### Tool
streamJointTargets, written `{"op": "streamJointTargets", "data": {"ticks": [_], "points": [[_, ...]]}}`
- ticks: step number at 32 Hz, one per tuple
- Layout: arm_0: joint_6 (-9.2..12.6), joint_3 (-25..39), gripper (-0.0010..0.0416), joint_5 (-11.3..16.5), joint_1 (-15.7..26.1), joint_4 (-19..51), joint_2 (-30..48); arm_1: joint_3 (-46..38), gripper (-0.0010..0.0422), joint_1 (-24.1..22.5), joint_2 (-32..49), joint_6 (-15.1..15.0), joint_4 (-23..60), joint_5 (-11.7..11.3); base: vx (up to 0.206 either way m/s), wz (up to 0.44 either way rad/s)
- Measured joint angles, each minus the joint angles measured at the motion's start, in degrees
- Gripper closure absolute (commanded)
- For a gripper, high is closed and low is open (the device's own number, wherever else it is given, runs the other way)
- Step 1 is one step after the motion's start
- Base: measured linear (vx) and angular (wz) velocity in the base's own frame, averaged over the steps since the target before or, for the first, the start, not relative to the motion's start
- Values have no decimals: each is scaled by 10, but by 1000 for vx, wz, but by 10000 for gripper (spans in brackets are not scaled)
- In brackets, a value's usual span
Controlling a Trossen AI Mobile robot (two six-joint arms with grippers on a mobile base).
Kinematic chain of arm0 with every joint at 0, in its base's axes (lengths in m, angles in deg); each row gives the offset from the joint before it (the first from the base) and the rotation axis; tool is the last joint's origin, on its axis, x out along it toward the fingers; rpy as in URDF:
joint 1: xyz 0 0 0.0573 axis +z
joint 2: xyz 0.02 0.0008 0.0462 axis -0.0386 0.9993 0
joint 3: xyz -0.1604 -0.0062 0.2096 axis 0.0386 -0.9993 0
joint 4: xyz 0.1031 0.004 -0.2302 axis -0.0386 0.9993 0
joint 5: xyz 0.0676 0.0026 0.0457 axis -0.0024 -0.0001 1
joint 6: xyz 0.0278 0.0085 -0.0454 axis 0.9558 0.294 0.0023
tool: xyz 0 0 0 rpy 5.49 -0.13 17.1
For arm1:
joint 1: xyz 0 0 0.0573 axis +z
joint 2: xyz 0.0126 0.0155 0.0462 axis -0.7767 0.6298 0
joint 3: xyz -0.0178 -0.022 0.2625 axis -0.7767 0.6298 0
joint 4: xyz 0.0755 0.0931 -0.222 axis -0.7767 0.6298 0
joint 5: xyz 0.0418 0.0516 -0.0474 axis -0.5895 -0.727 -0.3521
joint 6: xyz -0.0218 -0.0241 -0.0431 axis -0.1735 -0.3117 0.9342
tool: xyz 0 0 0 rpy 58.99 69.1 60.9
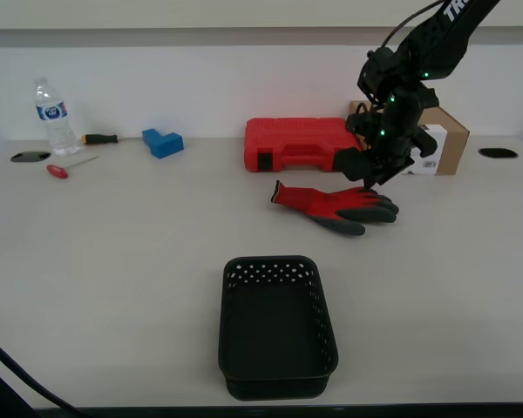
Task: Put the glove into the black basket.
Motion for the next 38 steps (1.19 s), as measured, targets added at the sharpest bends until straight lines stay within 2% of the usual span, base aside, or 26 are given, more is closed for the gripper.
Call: {"op": "streamJointTargets", "data": {"ticks": [2,4,5,15,28,31,35,36,37,38], "points": [[0,1,232,0,-2,-2,7,0,412,0,0,0,0,0,0,0],[-13,-5,225,0,-5,-7,12,0,412,0,0,0,0,0,0,0],[-30,-5,224,1,-8,-14,13,0,412,0,0,0,0,0,0,0],[-31,-3,225,12,-10,-24,59,0,412,0,0,0,1,0,0,0],[-29,-3,225,17,-10,-31,65,0,412,0,0,0,1,0,0,0],[-24,9,226,20,-11,-3,88,0,412,0,0,0,0,0,0,0],[-11,17,280,30,-10,24,104,0,412,0,0,0,0,0,0,0],[-11,17,331,30,-10,25,104,0,412,0,0,0,0,0,0,0],[-10,17,354,30,-10,25,104,0,412,0,0,0,0,0,0,0],[-10,25,411,30,-11,31,105,0,412,0,0,0,0,0,0,0]]}}
